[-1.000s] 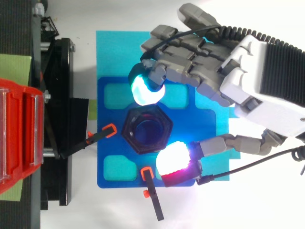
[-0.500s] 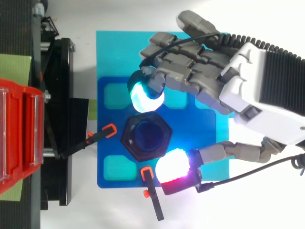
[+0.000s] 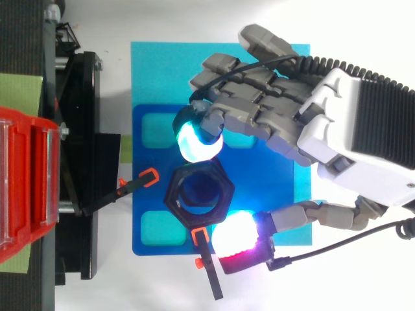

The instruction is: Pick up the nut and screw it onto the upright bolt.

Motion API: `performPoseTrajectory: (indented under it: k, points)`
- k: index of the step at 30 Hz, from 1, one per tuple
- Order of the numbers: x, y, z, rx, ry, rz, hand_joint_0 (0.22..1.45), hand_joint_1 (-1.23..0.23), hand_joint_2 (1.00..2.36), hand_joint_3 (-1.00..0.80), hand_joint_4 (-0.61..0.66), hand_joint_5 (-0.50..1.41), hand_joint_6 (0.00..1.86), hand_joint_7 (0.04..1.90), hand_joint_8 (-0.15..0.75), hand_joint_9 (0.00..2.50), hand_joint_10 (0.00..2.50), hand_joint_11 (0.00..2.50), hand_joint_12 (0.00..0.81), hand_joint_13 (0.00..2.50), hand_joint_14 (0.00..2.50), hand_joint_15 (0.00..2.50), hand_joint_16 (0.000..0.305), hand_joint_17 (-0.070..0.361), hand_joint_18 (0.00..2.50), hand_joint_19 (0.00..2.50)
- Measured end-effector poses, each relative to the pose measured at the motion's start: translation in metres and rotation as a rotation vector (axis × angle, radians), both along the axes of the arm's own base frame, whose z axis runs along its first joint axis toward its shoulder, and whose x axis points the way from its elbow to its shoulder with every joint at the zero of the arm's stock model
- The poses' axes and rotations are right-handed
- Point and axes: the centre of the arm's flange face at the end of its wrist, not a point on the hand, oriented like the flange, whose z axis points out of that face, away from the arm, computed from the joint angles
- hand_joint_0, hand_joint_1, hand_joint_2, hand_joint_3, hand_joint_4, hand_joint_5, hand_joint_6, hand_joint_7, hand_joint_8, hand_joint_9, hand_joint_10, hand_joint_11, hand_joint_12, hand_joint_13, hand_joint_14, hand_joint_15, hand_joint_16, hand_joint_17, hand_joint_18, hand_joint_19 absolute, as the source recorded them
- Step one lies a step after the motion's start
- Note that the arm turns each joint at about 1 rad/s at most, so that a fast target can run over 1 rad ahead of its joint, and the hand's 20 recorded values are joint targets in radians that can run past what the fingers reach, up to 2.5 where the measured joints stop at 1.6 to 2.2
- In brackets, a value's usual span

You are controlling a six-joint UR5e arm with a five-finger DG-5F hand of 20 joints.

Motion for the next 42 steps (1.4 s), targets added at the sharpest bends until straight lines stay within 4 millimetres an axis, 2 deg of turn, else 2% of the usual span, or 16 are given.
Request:
performPoseTrajectory:
  k: [42]
  points:
    - [-0.0003,-0.0059,-0.0009,-0.005,0.008,-0.003,0.54,-0.64,1.0,-0.45,0.27,-0.16,0.52,1.31,0.318,0.48,0.0,0.0,0.303,0.34,0.0,0.0,0.033,0.075,0.15,0.0]
